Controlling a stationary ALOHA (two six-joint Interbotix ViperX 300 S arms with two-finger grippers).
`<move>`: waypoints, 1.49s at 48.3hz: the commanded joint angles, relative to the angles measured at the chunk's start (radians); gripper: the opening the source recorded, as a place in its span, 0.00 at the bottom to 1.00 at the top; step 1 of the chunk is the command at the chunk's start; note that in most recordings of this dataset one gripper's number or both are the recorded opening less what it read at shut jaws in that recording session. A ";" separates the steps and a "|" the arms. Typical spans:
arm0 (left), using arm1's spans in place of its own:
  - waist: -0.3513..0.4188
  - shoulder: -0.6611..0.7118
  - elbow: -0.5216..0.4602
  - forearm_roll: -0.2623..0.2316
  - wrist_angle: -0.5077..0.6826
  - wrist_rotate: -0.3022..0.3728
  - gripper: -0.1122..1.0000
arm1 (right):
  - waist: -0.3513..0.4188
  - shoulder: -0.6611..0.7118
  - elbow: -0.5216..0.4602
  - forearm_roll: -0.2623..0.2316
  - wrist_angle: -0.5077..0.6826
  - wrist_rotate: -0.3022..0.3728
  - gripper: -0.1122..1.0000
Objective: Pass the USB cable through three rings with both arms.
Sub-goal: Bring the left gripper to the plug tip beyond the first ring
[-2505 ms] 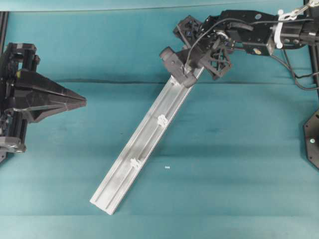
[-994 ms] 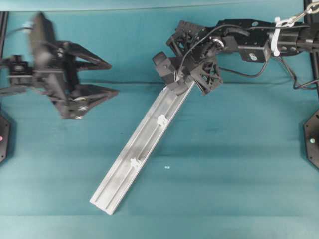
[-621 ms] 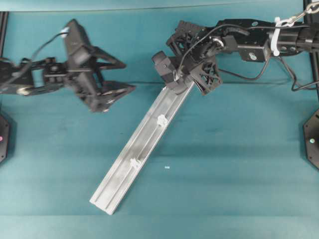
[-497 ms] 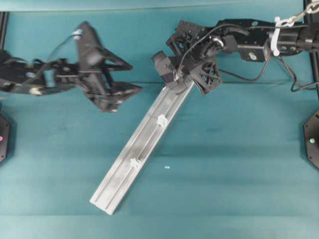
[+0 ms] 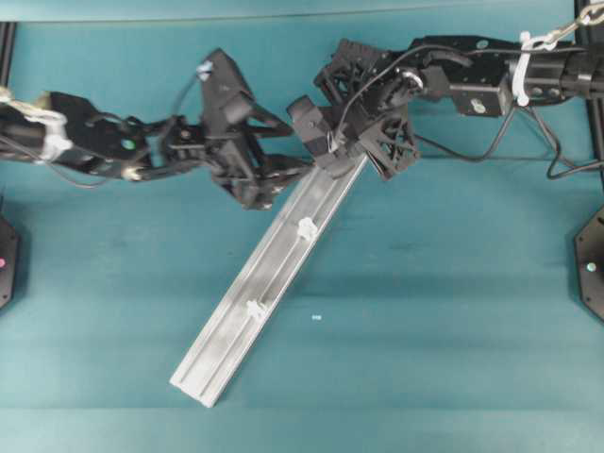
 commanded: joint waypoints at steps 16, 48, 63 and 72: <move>-0.002 0.064 -0.040 0.002 -0.101 -0.063 0.94 | 0.011 -0.002 -0.015 0.009 -0.003 -0.003 0.17; -0.046 0.087 -0.064 0.002 -0.081 -0.072 0.65 | 0.008 -0.002 -0.015 0.009 0.000 -0.003 0.17; -0.041 0.087 -0.069 0.002 -0.080 -0.074 0.21 | 0.009 -0.002 -0.012 0.009 0.031 -0.003 0.17; -0.041 0.089 -0.078 0.002 -0.080 -0.074 0.21 | 0.014 -0.003 -0.006 0.008 0.038 0.003 0.17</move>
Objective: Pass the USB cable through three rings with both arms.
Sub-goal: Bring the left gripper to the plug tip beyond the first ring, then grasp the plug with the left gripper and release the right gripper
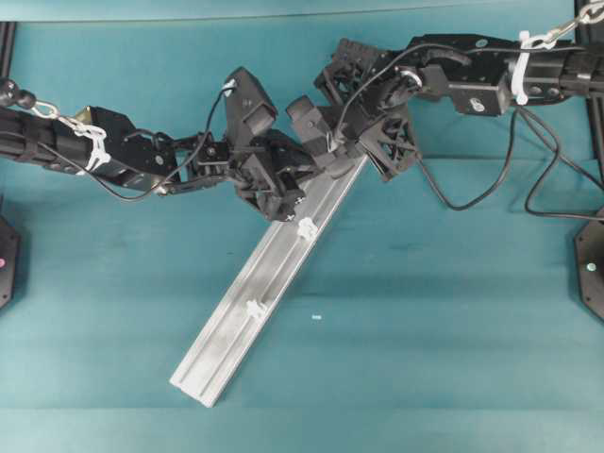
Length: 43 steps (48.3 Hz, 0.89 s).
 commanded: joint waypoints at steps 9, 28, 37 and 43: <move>-0.005 -0.008 -0.018 0.002 -0.008 0.000 0.21 | 0.017 -0.002 -0.002 0.008 -0.021 0.014 0.17; -0.012 -0.009 -0.011 0.002 -0.002 -0.002 0.21 | 0.021 -0.003 -0.003 0.008 0.002 0.063 0.22; -0.017 -0.009 -0.009 0.002 0.015 -0.002 0.19 | 0.025 -0.005 -0.002 0.006 0.009 0.104 0.66; -0.017 -0.012 0.000 0.002 0.025 -0.003 0.19 | 0.020 -0.011 -0.008 -0.002 -0.008 0.166 0.87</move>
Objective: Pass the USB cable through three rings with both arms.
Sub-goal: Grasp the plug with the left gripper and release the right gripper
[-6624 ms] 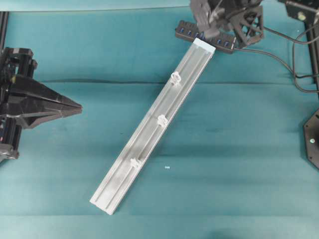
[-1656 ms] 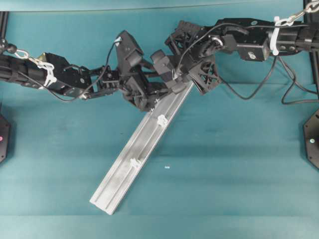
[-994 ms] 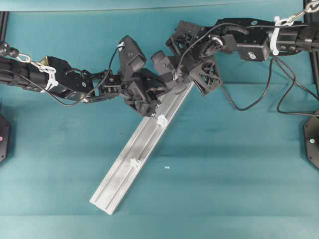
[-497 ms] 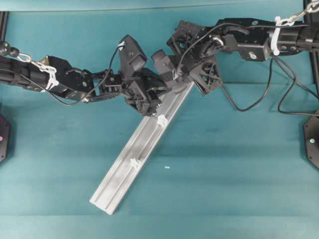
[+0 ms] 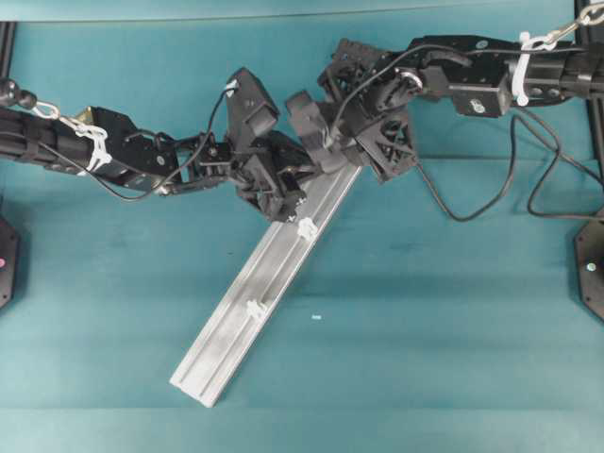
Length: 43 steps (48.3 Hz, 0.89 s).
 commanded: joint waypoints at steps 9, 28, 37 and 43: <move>-0.017 -0.015 0.026 0.003 0.002 -0.040 0.19 | 0.011 -0.037 0.006 -0.018 -0.044 0.087 0.91; -0.043 -0.064 0.091 0.003 -0.006 -0.063 0.19 | 0.011 -0.081 0.035 -0.021 -0.049 0.091 0.92; -0.049 -0.112 0.120 0.003 -0.005 -0.087 0.19 | 0.025 -0.086 0.032 -0.021 -0.055 0.091 0.92; -0.049 -0.160 0.138 0.003 -0.002 -0.115 0.19 | 0.043 -0.086 0.028 -0.020 -0.074 0.092 0.91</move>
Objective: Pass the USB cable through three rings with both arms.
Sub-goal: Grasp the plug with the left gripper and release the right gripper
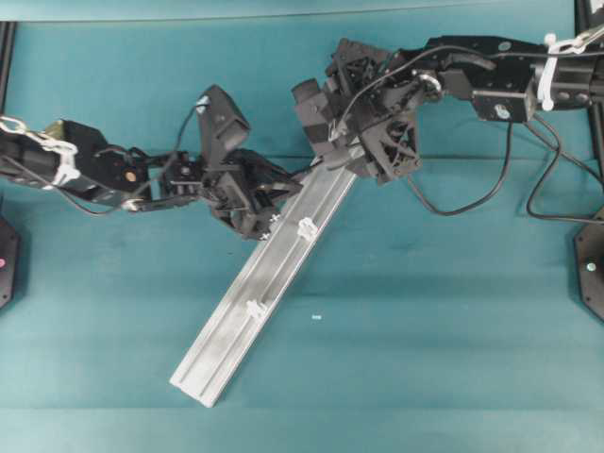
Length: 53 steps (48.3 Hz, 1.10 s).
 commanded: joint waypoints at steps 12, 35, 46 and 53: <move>-0.012 -0.078 0.017 0.002 0.002 -0.023 0.19 | 0.074 0.003 -0.003 0.003 -0.202 0.015 0.91; -0.015 -0.118 0.048 0.002 0.021 -0.025 0.19 | 0.081 0.006 0.091 0.003 -0.310 0.014 0.90; -0.015 -0.120 0.049 0.002 0.031 -0.021 0.19 | 0.086 0.015 0.078 0.002 -0.316 0.011 0.85; -0.015 -0.120 0.048 0.002 0.043 -0.023 0.19 | 0.103 0.018 0.071 0.002 -0.307 0.009 0.69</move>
